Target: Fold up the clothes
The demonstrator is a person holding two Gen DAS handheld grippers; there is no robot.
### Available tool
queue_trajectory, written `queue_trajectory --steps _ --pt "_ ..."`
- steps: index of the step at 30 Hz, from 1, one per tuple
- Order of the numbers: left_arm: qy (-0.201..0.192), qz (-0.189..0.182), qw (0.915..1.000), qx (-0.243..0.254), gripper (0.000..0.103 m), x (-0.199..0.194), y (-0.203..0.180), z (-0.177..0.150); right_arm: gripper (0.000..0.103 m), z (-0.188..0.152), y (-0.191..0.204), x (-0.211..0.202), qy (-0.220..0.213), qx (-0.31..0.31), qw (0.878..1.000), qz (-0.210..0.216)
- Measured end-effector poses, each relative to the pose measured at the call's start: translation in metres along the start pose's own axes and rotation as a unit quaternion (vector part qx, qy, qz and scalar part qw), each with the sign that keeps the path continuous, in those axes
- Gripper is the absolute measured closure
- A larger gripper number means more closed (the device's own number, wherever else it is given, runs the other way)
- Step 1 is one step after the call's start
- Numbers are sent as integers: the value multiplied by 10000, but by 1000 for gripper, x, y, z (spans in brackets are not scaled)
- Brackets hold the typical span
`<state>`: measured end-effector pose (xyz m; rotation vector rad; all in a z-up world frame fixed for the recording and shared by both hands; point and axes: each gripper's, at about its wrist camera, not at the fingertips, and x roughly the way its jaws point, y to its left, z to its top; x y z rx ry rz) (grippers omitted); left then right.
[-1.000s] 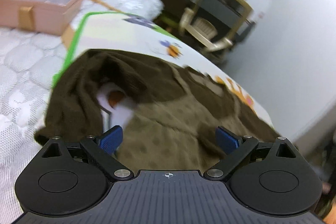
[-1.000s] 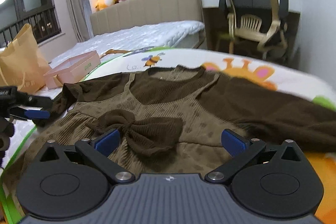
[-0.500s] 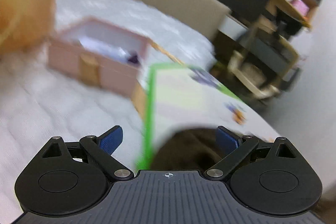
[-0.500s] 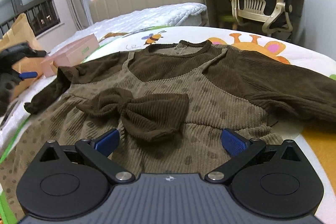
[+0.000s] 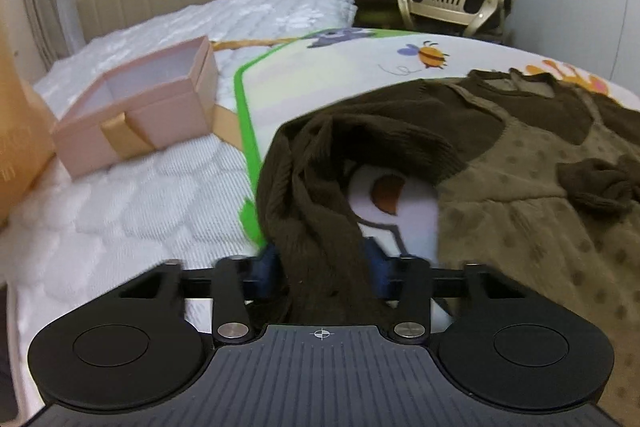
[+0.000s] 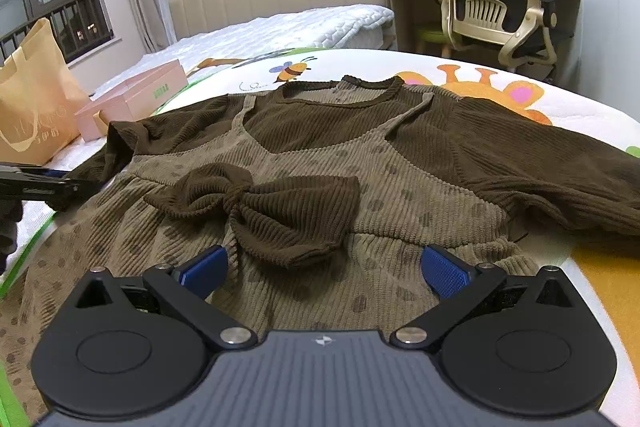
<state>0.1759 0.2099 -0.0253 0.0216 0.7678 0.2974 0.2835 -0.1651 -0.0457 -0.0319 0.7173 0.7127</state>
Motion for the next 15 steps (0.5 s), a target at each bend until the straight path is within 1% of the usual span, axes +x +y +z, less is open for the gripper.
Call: queue_trajectory --steps 2,4,6,7,8,10,11,13,14,15 --pt "-95 165 9998 100 78 0 2 11 0 0 -2 -1 -16 67 10000 54" --pt "-335 322 9987 186 82 -5 1 31 0 0 -6 -2 -45 185 9997 141" --pt "-743 380 9961 277 89 -12 -6 58 0 1 -10 -3 -75 296 9993 225" --pt "-967 374 9941 327 90 -17 -12 72 0 1 -11 -3 -80 325 9991 255" --pt "-1185 273 9918 391 92 -22 -20 87 0 1 -11 -3 -80 339 9990 274" --pt "-1623 -96 9854 506 94 -33 -43 113 0 1 -11 -3 -78 332 9990 279" --pt "-1785 -367 9818 528 93 -39 -55 123 0 1 -10 -2 -70 312 9991 272" --pt "-1979 -1123 9727 462 89 -49 -75 136 0 1 -8 -2 -59 279 9993 253" --pt "-2058 -1493 9662 423 81 -54 -85 143 0 1 -8 -2 -57 270 9993 247" --pt "-2040 -1830 9611 349 57 -56 -93 145 0 1 -8 -2 -58 272 9993 249"
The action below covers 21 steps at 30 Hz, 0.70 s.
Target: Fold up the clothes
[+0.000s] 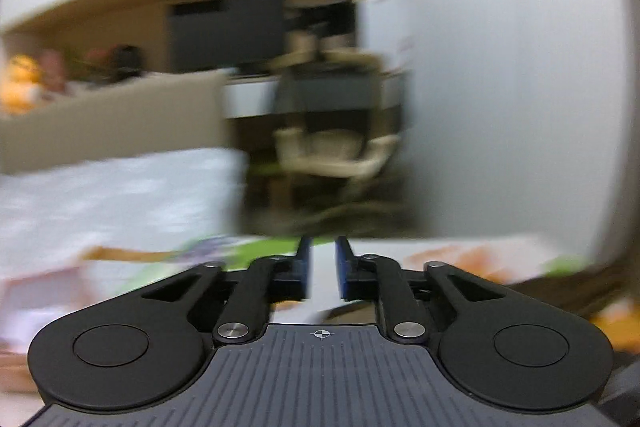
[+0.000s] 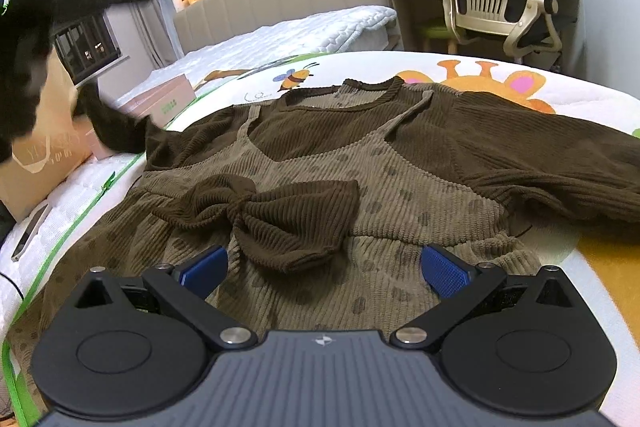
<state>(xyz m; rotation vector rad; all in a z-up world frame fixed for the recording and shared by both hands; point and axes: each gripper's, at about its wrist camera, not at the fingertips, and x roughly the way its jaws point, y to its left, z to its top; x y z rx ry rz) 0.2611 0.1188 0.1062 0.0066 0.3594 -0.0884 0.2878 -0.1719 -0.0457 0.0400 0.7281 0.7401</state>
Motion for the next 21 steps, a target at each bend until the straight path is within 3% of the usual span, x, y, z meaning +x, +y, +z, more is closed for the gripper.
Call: queue_trajectory --steps 2,3,6,10,13,19,20,21 --pt "-18 -451 9987 -218 35 1 -10 3 0 0 0 0 -6 12 10000 8" --pt "-17 -583 9979 -292 33 0 -14 2 0 0 -1 0 -16 31 10000 20" --pt "124 -412 9985 -331 24 -6 -9 -6 0 0 -3 0 -44 87 9999 56" --pt "684 145 9950 -718 21 -16 22 -28 0 0 -3 -1 -64 100 9999 63" --pt "1221 623 9888 -588 21 -26 45 -60 0 -1 -2 -2 -64 78 9999 47" --pt "2318 1250 9622 -701 21 -34 76 -125 0 -1 -3 -2 -64 77 9999 49" --pt "2450 1355 9574 -700 22 -33 79 -135 0 -1 -3 -2 -65 77 9999 50" --pt "2530 1440 9544 -656 30 -33 80 -143 0 -1 -3 -2 -65 76 9999 50"
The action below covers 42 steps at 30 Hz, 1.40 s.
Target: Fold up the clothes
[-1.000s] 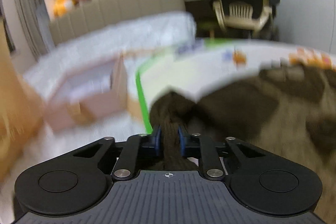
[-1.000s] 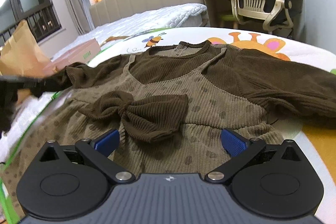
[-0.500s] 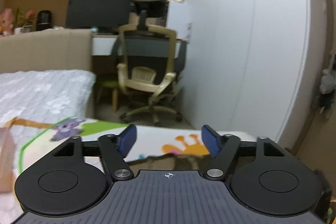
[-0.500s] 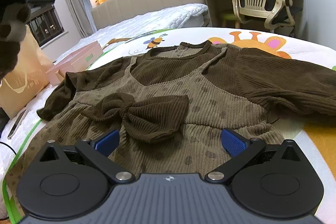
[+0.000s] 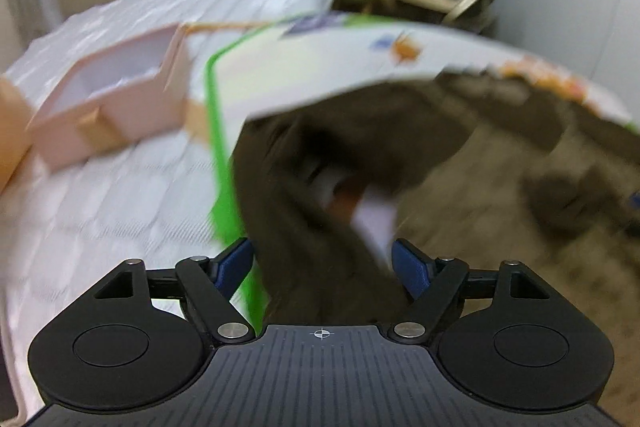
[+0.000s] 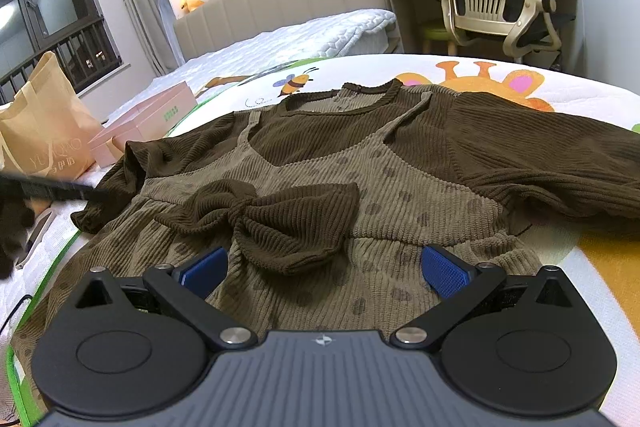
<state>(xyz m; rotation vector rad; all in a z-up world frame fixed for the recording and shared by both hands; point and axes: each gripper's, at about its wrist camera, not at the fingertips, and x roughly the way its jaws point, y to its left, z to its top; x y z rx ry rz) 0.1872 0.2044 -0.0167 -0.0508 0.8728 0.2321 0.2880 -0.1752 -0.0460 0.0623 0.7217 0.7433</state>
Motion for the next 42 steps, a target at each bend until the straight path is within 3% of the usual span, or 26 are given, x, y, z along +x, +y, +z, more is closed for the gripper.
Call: queue_trajectory --steps 3,4,6,9,12,14,16,17,18,19,20,22,25,30,32,34,36,37,39,42 --pt "-128 282 9986 434 70 5 -1 -7 0 0 0 0 0 -1 10000 1" --pt "-214 416 9970 623 75 6 -3 -6 0 0 0 0 -1 -1 10000 1" --pt "-526 833 9899 1023 78 0 -12 9 0 0 0 0 -1 -1 10000 2" --pt "-1103 932 9819 1224 79 -19 -27 47 0 0 -1 0 -12 28 10000 27" --pt "-1756 835 9706 1420 86 -37 -56 86 0 0 -3 -1 -35 92 9999 79" --pt "-2081 481 9664 1427 92 -44 -79 107 0 0 -4 -1 -44 117 9999 101" --pt "-2201 -413 9664 1264 85 -50 -98 122 0 0 -2 0 -22 53 10000 58" --pt "-2219 -961 9637 1134 70 -53 -105 126 0 0 -1 0 -6 12 10000 33" --pt "-2219 -1416 9594 1017 43 -56 -111 127 0 0 0 0 9 -20 10000 11" --pt "-2227 -1689 9553 959 32 -60 -117 127 0 0 1 1 23 -45 10000 -8" --pt "-2236 -1944 9508 907 25 -64 -123 126 0 0 2 2 40 -72 10000 -26" --pt "-2295 -2166 9447 887 24 -72 -123 121 0 1 4 3 76 -126 9999 -64" --pt "-2354 -2098 9471 605 15 -75 -100 114 0 1 8 5 163 -289 9993 -153" --pt "-2018 -1587 9664 -142 10 -58 -37 90 0 3 22 8 346 -721 9957 -477" --pt "-1816 -1392 9727 -394 9 -49 -12 74 0 9 42 3 235 -1307 9892 -613" --pt "-1630 -1242 9769 -598 9 -39 9 60 0 19 74 -5 -62 -2147 9745 -649" --pt "-1451 -1188 9793 -761 9 -29 25 46 13 32 108 -5 -249 -2801 9580 -558" --pt "-1362 -1211 9796 -841 9 -22 30 41 18 43 121 1 -203 -2830 9581 -399" --pt "-1234 -1285 9791 -980 8 -17 39 30 42 66 138 21 -12 -2506 9681 -41" --pt "-1126 -1367 9784 -1065 7 -15 46 13 46 85 145 69 235 -1981 9796 239"
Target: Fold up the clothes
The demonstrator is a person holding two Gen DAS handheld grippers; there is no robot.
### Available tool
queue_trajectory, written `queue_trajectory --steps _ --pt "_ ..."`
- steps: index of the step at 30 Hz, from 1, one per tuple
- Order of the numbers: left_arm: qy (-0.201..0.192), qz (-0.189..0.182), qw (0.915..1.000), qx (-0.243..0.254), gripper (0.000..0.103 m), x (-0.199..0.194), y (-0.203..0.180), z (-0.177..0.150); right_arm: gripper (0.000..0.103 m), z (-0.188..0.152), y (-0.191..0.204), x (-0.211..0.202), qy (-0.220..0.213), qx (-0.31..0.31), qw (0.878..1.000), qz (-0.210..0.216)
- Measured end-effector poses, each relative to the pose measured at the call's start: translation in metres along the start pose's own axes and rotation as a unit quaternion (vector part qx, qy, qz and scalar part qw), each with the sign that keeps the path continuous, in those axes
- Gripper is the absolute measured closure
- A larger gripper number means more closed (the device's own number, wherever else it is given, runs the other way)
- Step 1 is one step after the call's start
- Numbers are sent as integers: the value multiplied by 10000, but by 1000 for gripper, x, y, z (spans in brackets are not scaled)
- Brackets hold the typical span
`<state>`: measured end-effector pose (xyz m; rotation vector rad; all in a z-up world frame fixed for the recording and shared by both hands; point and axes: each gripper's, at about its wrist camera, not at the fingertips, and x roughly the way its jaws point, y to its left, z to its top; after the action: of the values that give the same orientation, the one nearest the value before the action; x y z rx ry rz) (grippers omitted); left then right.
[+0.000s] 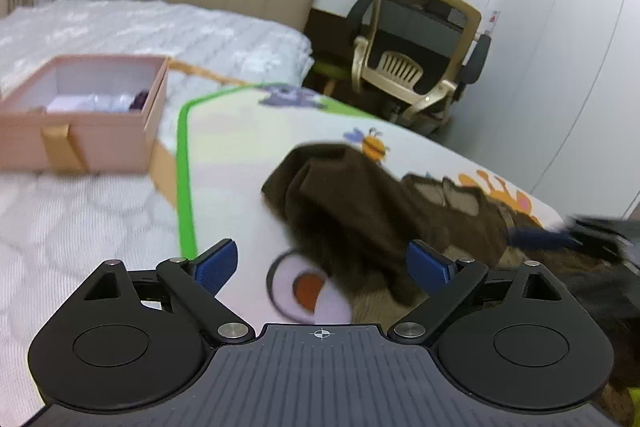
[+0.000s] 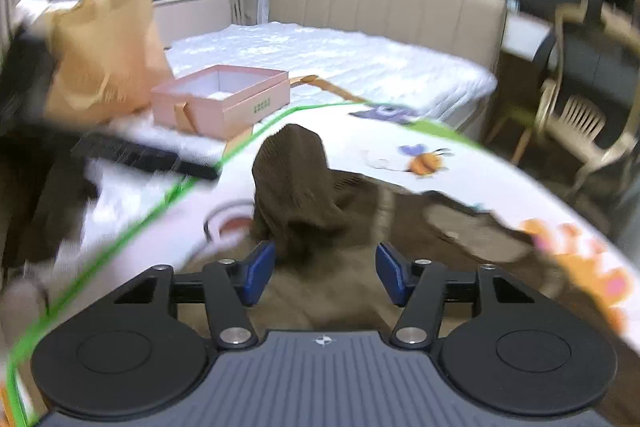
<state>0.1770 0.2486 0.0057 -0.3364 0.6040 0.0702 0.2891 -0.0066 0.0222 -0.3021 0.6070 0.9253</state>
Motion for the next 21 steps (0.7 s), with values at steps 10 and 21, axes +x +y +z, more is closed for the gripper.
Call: queue_trajectory --steps 10,21 --pt "-9 -156 9989 439 6 0 -11 -9 85 18 -38 77 224 1692 9801 1017" --pt "202 -593 9872 1468 5 30 -80 -9 84 18 -151 -47 -918 2170 9701 -580"
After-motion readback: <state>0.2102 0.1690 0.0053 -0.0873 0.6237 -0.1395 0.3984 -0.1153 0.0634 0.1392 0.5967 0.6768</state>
